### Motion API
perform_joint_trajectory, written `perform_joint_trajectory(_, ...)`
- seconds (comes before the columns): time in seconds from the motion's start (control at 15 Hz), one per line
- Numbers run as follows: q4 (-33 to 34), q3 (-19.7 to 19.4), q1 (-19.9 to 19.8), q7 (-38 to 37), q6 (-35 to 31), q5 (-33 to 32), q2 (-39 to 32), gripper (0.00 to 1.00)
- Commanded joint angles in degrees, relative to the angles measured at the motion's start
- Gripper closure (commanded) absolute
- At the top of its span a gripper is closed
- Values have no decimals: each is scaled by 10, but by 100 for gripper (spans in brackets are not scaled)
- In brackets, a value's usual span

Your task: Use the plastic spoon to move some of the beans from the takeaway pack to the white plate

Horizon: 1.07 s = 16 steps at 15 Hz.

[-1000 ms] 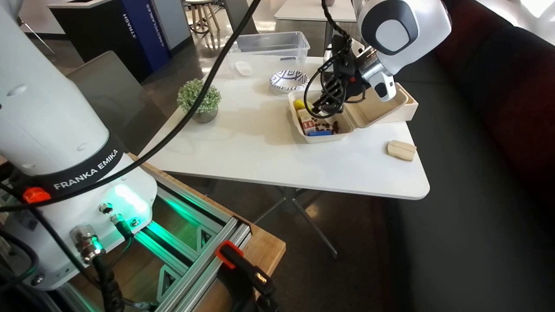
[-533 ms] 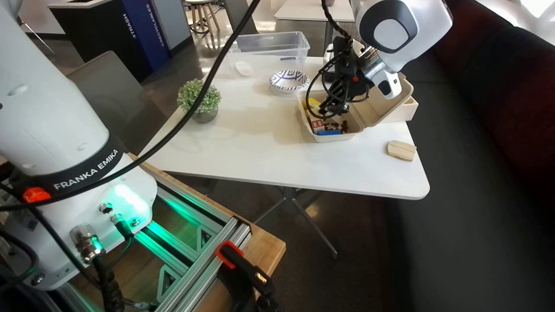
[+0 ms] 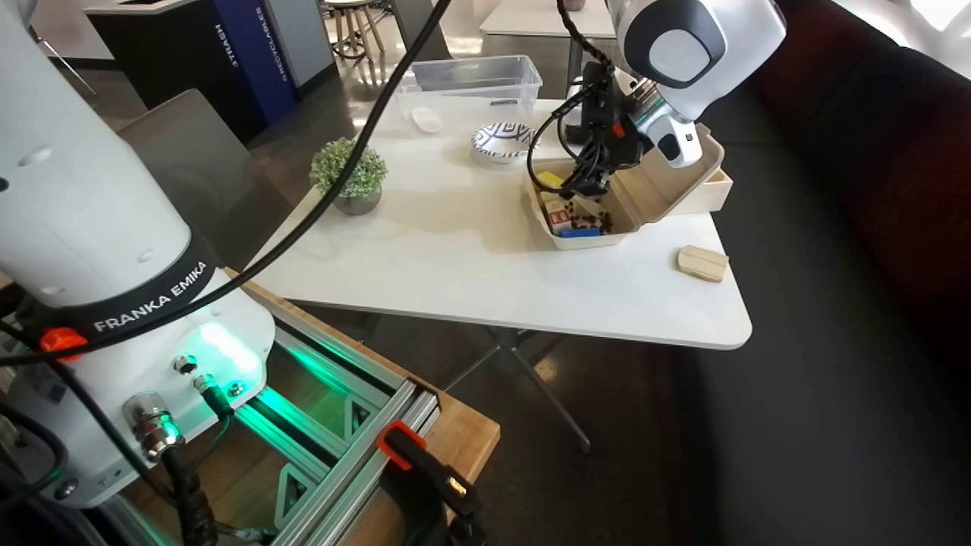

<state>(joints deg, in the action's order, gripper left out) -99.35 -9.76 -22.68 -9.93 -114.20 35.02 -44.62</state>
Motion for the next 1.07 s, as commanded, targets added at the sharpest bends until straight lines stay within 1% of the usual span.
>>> perform_joint_trajectory(0.0,-9,-14,17,-44,-27,-5,-7,97)
perform_joint_trajectory(0.47,-8,-22,20,-107,-26,2,-6,97)
perform_joint_trajectory(1.0,-10,-24,17,-154,-12,7,0,97)
